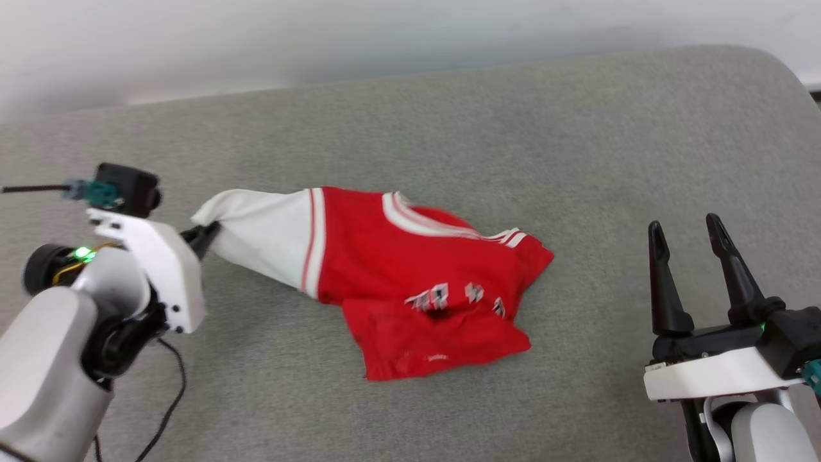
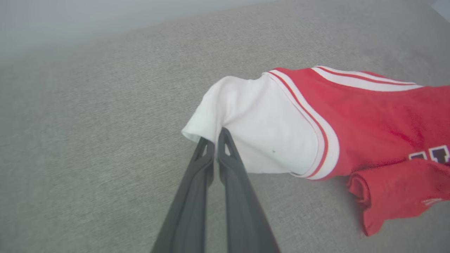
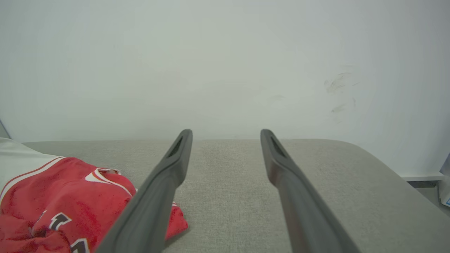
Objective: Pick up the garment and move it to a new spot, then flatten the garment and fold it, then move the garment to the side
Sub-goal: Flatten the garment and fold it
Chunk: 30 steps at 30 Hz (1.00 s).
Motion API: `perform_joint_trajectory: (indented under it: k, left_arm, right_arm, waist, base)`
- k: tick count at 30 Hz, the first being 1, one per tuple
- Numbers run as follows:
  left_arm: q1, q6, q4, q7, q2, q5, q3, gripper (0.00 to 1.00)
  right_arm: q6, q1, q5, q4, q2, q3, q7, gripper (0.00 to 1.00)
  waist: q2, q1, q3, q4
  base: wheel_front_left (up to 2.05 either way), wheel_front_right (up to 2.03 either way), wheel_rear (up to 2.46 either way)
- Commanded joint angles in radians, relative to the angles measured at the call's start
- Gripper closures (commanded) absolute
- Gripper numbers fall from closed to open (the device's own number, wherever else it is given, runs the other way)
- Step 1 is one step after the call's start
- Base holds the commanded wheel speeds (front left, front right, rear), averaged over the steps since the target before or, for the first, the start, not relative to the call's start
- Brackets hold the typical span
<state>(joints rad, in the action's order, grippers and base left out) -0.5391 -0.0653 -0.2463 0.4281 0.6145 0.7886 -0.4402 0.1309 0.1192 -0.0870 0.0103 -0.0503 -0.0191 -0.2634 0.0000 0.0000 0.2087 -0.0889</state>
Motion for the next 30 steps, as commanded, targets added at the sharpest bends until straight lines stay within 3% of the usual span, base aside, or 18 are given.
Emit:
perform_joint_trajectory:
  k: [1,12,15,19,20,21,22,28,29,30]
  left_arm:
    - [0.032,0.013,0.015,-0.019,0.013,0.009,0.017,1.0]
    - [0.279,0.173,0.093,-0.145,0.103,0.051,0.177,1.0]
    - [0.335,0.193,0.069,-0.176,0.115,0.072,0.216,1.0]
    - [0.384,0.18,0.016,-0.204,0.105,0.067,0.205,0.98]
    - [0.385,0.178,0.002,-0.214,0.1,0.059,0.2,0.62]
    - [0.386,0.176,-0.01,-0.226,0.097,0.047,0.192,0.09]
    - [0.382,0.173,-0.017,-0.243,0.09,0.034,0.184,0.0]
    - [0.342,0.117,0.026,-0.455,0.036,-0.047,0.158,0.0]
    - [0.35,0.1,0.069,-0.583,0.021,-0.11,0.14,0.0]
    - [0.358,0.099,0.087,-0.622,0.015,-0.131,0.136,0.0]
  right_arm:
    - [0.0,-0.011,0.003,0.003,0.0,0.001,-0.002,0.0]
    - [0.0,-0.036,0.018,0.016,0.0,0.015,-0.002,0.0]
    - [0.0,-0.034,0.018,0.014,0.0,0.014,-0.002,0.0]
    - [0.0,-0.033,0.025,0.014,0.0,0.015,-0.002,0.0]
    - [0.0,-0.033,0.026,0.015,0.0,0.015,-0.002,0.0]
    - [0.0,-0.034,0.027,0.017,0.0,0.015,-0.002,0.0]
    - [0.0,-0.034,0.028,0.018,0.0,0.014,-0.002,0.0]
    - [0.0,-0.042,0.032,0.026,0.0,0.005,-0.002,0.0]
    - [0.0,-0.046,0.033,0.027,0.0,-0.001,-0.002,0.0]
    - [0.0,-0.049,0.033,0.028,0.0,-0.002,-0.002,0.0]
  waist:
    - [0.0,0.0,-0.043,0.044]
    - [0.0,0.0,-0.087,0.113]
    - [0.0,0.0,-0.085,0.12]
    - [0.0,0.0,-0.08,0.124]
    - [0.0,0.0,-0.08,0.125]
    - [0.0,0.0,-0.08,0.126]
    - [0.0,0.0,-0.081,0.128]
    - [0.0,0.0,-0.109,0.147]
    - [0.0,0.0,-0.127,0.156]
    - [0.0,0.0,-0.133,0.16]
  base:
    - [0.0,0.0,0.0]
    - [0.0,0.0,0.0]
    - [0.0,0.0,0.0]
    - [0.0,0.0,0.0]
    - [0.0,0.0,0.0]
    - [0.0,0.0,0.0]
    - [0.0,0.0,0.0]
    - [0.0,0.0,0.0]
    - [0.0,0.0,0.0]
    - [0.0,0.0,0.0]
